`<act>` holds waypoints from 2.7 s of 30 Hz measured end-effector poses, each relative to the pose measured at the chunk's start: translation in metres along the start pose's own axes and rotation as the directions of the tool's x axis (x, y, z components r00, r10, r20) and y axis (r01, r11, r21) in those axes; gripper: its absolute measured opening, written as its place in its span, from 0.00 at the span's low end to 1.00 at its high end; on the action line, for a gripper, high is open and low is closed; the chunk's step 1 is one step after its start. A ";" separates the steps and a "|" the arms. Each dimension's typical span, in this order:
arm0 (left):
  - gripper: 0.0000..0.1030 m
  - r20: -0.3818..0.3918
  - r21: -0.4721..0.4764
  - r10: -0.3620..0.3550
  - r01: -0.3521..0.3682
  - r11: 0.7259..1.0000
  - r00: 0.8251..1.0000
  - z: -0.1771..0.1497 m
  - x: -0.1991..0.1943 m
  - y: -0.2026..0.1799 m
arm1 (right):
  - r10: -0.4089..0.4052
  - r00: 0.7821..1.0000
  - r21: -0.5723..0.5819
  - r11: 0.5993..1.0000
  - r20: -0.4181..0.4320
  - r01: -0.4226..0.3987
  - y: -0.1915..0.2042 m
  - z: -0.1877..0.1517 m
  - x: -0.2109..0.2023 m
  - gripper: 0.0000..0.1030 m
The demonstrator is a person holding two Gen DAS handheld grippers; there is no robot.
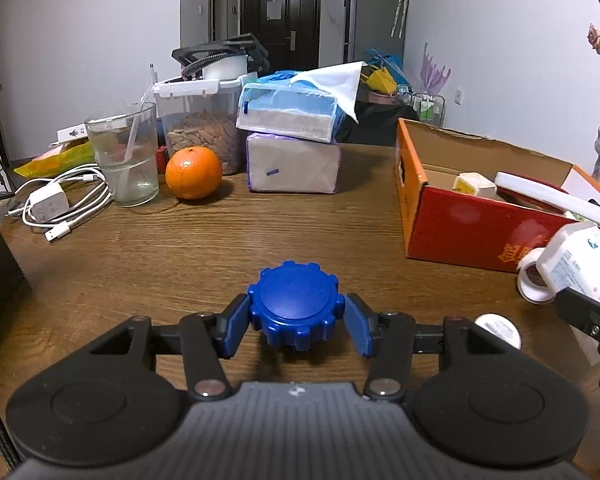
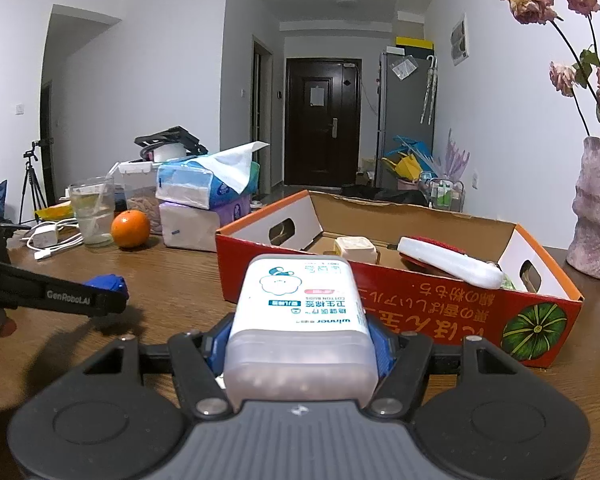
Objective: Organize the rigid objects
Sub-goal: 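Carry the blue cap and white pill bottle over the cardboard box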
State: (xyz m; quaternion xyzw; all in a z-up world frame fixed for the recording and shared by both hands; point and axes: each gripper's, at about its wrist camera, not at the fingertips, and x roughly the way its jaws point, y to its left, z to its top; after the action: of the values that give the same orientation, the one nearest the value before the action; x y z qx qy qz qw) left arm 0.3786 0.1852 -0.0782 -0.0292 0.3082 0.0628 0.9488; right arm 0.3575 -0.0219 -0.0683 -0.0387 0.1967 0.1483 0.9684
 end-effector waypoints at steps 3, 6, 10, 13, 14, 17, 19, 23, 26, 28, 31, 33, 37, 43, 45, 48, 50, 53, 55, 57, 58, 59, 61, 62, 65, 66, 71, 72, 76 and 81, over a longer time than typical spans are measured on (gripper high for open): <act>0.52 0.007 -0.002 -0.001 0.001 1.000 1.000 -0.003 -0.008 -0.005 | 0.002 1.000 0.006 1.000 0.007 -0.002 -0.002 0.000 -0.005 0.63; 0.52 0.017 -0.003 -0.005 0.005 1.000 1.000 -0.007 -0.017 -0.010 | 0.002 1.000 0.012 1.000 0.013 -0.003 -0.005 -0.001 -0.011 0.63; 0.52 0.034 -0.011 -0.012 0.012 1.000 0.999 -0.010 -0.029 -0.017 | 0.005 1.000 0.017 1.000 0.024 -0.005 -0.008 -0.002 -0.019 0.63; 0.52 0.047 -0.014 -0.016 0.017 1.000 0.999 -0.011 -0.038 -0.023 | 0.007 0.999 0.020 1.000 0.033 -0.008 -0.010 -0.002 -0.027 0.63; 0.52 0.051 -0.015 -0.018 0.019 1.000 0.999 -0.012 -0.041 -0.025 | 0.008 0.999 0.022 1.000 0.036 -0.008 -0.011 -0.003 -0.029 0.63; 0.52 0.066 -0.016 -0.034 0.035 0.999 0.997 -0.013 -0.050 -0.032 | 0.006 0.999 0.028 1.000 0.045 -0.008 -0.016 -0.004 -0.038 0.63; 0.52 0.076 -0.013 -0.050 0.051 0.999 0.996 -0.014 -0.056 -0.037 | 0.002 0.999 0.033 0.999 0.050 -0.003 -0.019 -0.004 -0.042 0.63; 0.52 0.091 -0.007 -0.068 0.069 0.998 0.993 -0.015 -0.066 -0.049 | -0.005 0.998 0.045 0.999 0.062 0.002 -0.026 -0.005 -0.052 0.63; 0.52 0.101 -0.007 -0.078 0.079 0.997 0.992 -0.015 -0.071 -0.058 | -0.013 0.997 0.057 0.998 0.075 0.008 -0.031 -0.005 -0.058 0.63; 0.52 0.106 -0.006 -0.087 0.088 0.996 0.991 -0.014 -0.074 -0.066 | -0.019 0.996 0.065 0.998 0.083 0.013 -0.036 -0.004 -0.062 0.63; 0.52 0.112 -0.001 -0.104 0.105 0.994 0.988 -0.011 -0.076 -0.077 | -0.030 0.995 0.082 0.996 0.095 0.022 -0.046 -0.002 -0.066 0.63; 0.52 0.115 0.004 -0.115 0.115 0.993 0.987 -0.010 -0.077 -0.084 | -0.039 0.994 0.091 0.995 0.103 0.029 -0.051 -0.001 -0.070 0.63; 0.52 0.123 0.011 -0.128 0.127 0.992 0.984 -0.005 -0.076 -0.100 | -0.056 0.992 0.109 0.993 0.116 0.044 -0.065 0.000 -0.073 0.63; 0.52 0.138 0.017 -0.141 0.139 0.990 0.980 0.004 -0.073 -0.124 | -0.085 0.988 0.136 0.988 0.129 0.068 -0.086 0.003 -0.073 0.63; 0.52 0.141 0.019 -0.140 0.139 0.990 0.980 0.006 -0.071 -0.132 | -0.093 0.987 0.142 0.987 0.132 0.074 -0.093 0.004 -0.072 0.63; 0.52 0.147 0.021 -0.142 0.141 0.990 0.979 0.011 -0.067 -0.142 | -0.101 0.985 0.148 0.986 0.137 0.081 -0.102 0.005 -0.070 0.63; 0.52 0.153 0.023 -0.141 0.139 0.990 0.978 0.014 -0.064 -0.149 | -0.110 0.984 0.145 0.985 0.142 0.090 -0.107 0.006 -0.067 0.63; 0.52 0.160 0.025 -0.141 0.138 0.990 0.977 0.020 -0.059 -0.158 | -0.120 0.981 0.147 0.984 0.153 0.097 -0.114 0.010 -0.064 0.63; 0.52 0.160 0.027 -0.145 0.143 0.989 0.976 0.024 -0.055 -0.163 | -0.125 0.979 0.147 0.984 0.160 0.102 -0.118 0.012 -0.062 0.63; 0.52 0.163 0.028 -0.147 0.144 0.989 0.976 0.027 -0.051 -0.167 | -0.130 0.978 0.148 0.983 0.163 0.106 -0.122 0.014 -0.059 0.63; 0.52 0.165 0.030 -0.147 0.144 0.989 0.975 0.029 -0.049 -0.170 | -0.131 0.978 0.153 0.983 0.162 0.107 -0.124 0.015 -0.057 0.63; 0.52 0.167 0.032 -0.146 0.142 0.989 0.975 0.030 -0.047 -0.172 | -0.130 0.978 0.159 0.982 0.161 0.105 -0.126 0.017 -0.055 0.63; 0.52 0.170 0.035 -0.142 0.139 0.990 0.975 0.034 -0.043 -0.177 | -0.132 0.978 0.161 0.981 0.162 0.106 -0.129 0.017 -0.051 0.63; 0.52 0.172 0.035 -0.139 0.135 0.990 0.975 0.036 -0.041 -0.178 | -0.135 0.977 0.158 0.981 0.163 0.109 -0.130 0.018 -0.049 0.63; 0.52 0.181 0.031 -0.129 0.126 0.992 0.975 0.042 -0.035 -0.181 | -0.137 0.976 0.161 0.981 0.167 0.110 -0.134 0.022 -0.043 0.63; 0.52 0.183 0.029 -0.126 0.123 0.992 0.975 0.044 -0.033 -0.182 | -0.137 0.976 0.161 0.981 0.168 0.110 -0.135 0.023 -0.041 0.63; 0.52 0.190 0.024 -0.115 0.113 0.993 0.975 0.054 -0.020 -0.186 | -0.136 0.976 0.160 0.981 0.169 0.109 -0.139 0.027 -0.031 0.63; 0.52 0.191 0.024 -0.113 0.110 0.994 0.975 0.056 -0.018 -0.188 | -0.137 0.976 0.160 0.981 0.169 0.110 -0.140 0.028 -0.029 0.63; 0.52 0.197 0.030 -0.105 0.101 0.994 0.975 0.063 -0.008 -0.192 | -0.140 0.976 0.162 0.980 0.169 0.112 -0.145 0.034 -0.016 0.63; 0.52 0.201 0.029 -0.097 0.093 0.995 0.975 0.071 0.004 -0.195 | -0.146 0.975 0.162 0.980 0.169 0.119 -0.153 0.040 0.002 0.63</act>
State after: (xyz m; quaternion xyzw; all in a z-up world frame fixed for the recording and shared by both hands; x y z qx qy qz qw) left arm 0.4497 -0.0010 -0.0204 -0.0280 0.2090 0.0168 0.9774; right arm 0.4207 -0.1615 -0.0294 0.0354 0.1160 0.0709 0.9901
